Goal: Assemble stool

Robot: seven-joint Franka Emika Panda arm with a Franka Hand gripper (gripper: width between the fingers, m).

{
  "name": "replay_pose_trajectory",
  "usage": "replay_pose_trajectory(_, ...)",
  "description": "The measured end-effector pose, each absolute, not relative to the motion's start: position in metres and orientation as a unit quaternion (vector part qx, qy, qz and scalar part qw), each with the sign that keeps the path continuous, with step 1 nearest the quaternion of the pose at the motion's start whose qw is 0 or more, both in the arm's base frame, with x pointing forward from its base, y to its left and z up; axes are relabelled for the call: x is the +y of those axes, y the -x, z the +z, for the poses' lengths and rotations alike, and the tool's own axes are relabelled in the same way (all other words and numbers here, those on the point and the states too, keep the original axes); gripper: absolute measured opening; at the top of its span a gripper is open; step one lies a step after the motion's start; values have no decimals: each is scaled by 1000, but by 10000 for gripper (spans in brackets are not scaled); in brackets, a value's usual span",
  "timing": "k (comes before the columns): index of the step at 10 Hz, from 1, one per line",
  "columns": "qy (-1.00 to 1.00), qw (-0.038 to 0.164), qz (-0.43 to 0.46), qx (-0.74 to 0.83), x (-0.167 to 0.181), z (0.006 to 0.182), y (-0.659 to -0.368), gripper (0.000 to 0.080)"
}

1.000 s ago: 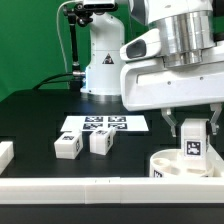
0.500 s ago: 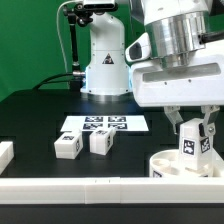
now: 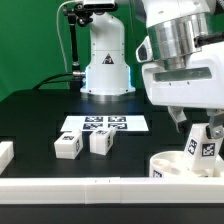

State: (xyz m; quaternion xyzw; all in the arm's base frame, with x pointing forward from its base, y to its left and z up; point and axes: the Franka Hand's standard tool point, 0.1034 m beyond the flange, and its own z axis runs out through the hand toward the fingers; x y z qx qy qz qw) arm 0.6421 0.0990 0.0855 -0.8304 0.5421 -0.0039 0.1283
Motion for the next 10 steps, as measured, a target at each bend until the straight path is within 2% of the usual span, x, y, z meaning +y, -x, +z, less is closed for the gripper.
replay_pose_trajectory(1,847,128,1,516,101,92,-644,628)
replay_pose_trajectory(4,891,132,-15,433,97,111,-650,648)
replay_pose_trajectory(8,940,127,-31,317,98,107,-648,649)
replay_pose_trajectory(10,975,108,-46,191,108,105,-646,649)
